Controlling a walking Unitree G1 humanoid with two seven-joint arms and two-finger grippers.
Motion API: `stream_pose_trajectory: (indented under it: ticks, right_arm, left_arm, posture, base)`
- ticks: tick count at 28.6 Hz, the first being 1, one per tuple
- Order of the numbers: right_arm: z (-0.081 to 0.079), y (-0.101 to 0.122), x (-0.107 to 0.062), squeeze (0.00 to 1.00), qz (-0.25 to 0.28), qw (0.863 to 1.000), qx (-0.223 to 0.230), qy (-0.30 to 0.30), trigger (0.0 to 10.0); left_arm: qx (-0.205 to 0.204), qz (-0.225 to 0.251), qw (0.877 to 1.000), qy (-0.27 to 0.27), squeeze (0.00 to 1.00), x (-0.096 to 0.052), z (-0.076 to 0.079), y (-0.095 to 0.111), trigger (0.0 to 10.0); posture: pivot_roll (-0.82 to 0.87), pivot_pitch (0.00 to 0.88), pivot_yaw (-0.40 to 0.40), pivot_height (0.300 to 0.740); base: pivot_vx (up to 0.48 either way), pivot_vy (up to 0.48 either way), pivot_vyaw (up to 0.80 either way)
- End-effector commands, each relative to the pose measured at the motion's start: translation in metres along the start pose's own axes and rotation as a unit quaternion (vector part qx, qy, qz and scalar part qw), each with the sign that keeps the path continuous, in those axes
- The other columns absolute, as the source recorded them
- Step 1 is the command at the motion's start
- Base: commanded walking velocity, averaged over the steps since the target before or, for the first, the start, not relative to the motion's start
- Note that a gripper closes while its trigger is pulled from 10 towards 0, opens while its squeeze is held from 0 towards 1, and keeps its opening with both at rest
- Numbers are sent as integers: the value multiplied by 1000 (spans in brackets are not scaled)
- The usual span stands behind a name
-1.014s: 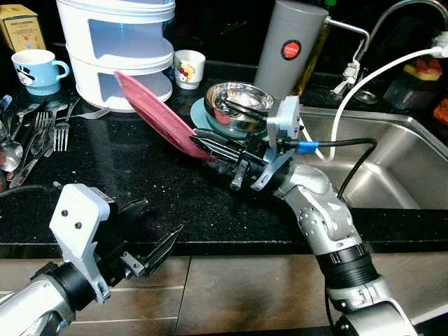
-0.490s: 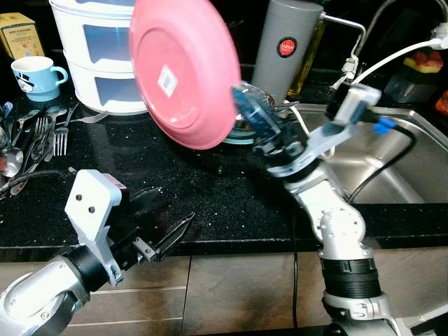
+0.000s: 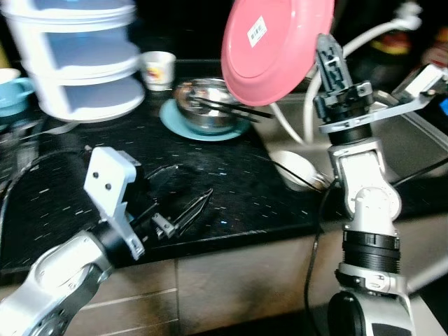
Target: Kitchen organization
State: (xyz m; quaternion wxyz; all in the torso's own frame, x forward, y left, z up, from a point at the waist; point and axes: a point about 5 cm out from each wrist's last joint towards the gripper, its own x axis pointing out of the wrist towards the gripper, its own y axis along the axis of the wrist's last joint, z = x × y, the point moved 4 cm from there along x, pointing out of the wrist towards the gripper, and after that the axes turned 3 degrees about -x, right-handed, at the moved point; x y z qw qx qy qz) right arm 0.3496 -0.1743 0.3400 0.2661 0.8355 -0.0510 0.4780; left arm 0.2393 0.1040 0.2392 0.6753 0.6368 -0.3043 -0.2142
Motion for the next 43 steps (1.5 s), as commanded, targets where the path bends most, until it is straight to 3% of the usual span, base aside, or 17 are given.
stream_pose_trajectory:
  ticks: [1,3,5,9,13,21,23,24,27,29,30,31,32,33,37,40,43]
  right_arm:
    - [5,6,-1,0,8,1000,-18,-14,0]
    - [13,1,-3,0,1,999,-38,-39,10000]
    - [17,-1,-4,0,-7,997,-54,-51,10000]
    - [31,-27,-7,0,-95,972,-199,-80,10000]
    - [45,-59,-15,0,-200,910,-351,-94,10000]
    - [62,-84,-29,0,-266,830,-480,-105,10000]
    - [64,-87,-31,0,-266,830,-477,-110,10000]
    - [63,-90,-33,1000,-263,837,-466,-112,10000]
    - [62,-93,-34,1000,-253,846,-455,-116,10000]
    - [55,-87,-28,1000,-207,894,-374,-138,10000]
    - [55,-87,-28,1000,-207,894,-374,-138,10000]
    - [48,-79,-22,447,-161,932,-287,-150,10000]
    - [48,-79,-22,447,-161,932,-287,-150,10000]
    - [44,-77,-20,0,-146,944,-258,-142,10000]
    - [35,-76,-17,0,-136,960,-211,-121,10000]
    - [0,-76,-21,0,-132,988,-84,-8,10000]
    - [-16,-74,-32,0,-138,989,-29,53,10000]
  left_arm:
    - [2,5,1000,-5,0,3,1,0,10000]
    - [5,12,1000,-5,0,6,0,3,10000]
    - [6,14,1000,-6,0,7,0,4,10000]
    - [4,17,1000,-8,0,10,3,2,10000]
    - [12,28,999,13,0,14,-3,5,10000]
    - [21,33,999,27,0,16,-8,7,10000]
    - [22,34,999,28,0,16,-9,7,10000]
    - [23,35,999,28,0,17,-9,7,10000]
    - [24,37,999,28,0,18,-9,7,10000]
    - [24,39,999,27,0,20,-8,8,10000]
    - [24,39,999,27,0,20,-8,8,10000]
    - [25,40,999,27,0,21,-8,8,10000]
    - [25,40,999,27,0,21,-8,8,10000]
    - [25,41,998,26,0,21,-8,8,10000]
    - [26,43,998,28,0,22,-9,9,10000]
    - [30,49,998,35,0,23,-12,11,10000]
    - [32,52,997,42,0,24,-14,12,10000]
  posture:
    - [195,0,-37,740]
    - [195,0,-36,740]
    - [195,0,-36,740]
    - [191,0,-32,740]
    - [194,0,-37,740]
    - [202,0,-38,740]
    - [203,0,-38,740]
    - [203,0,-37,740]
    - [203,0,-36,740]
    - [201,0,-31,740]
    - [201,0,-31,740]
    - [198,0,-29,740]
    - [198,0,-29,740]
    - [198,0,-29,740]
    - [195,0,-27,740]
    - [194,0,-29,740]
    - [195,0,-32,740]
  base:
    - [0,0,-800]
    - [0,0,-800]
    - [0,0,0]
    - [0,0,0]
    - [0,0,0]
    - [0,0,0]
    - [0,0,0]
    - [0,0,0]
    - [0,0,0]
    - [0,0,0]
    - [0,0,0]
    - [0,0,0]
    - [0,0,0]
    - [0,0,0]
    - [0,0,0]
    - [0,0,0]
    - [0,0,0]
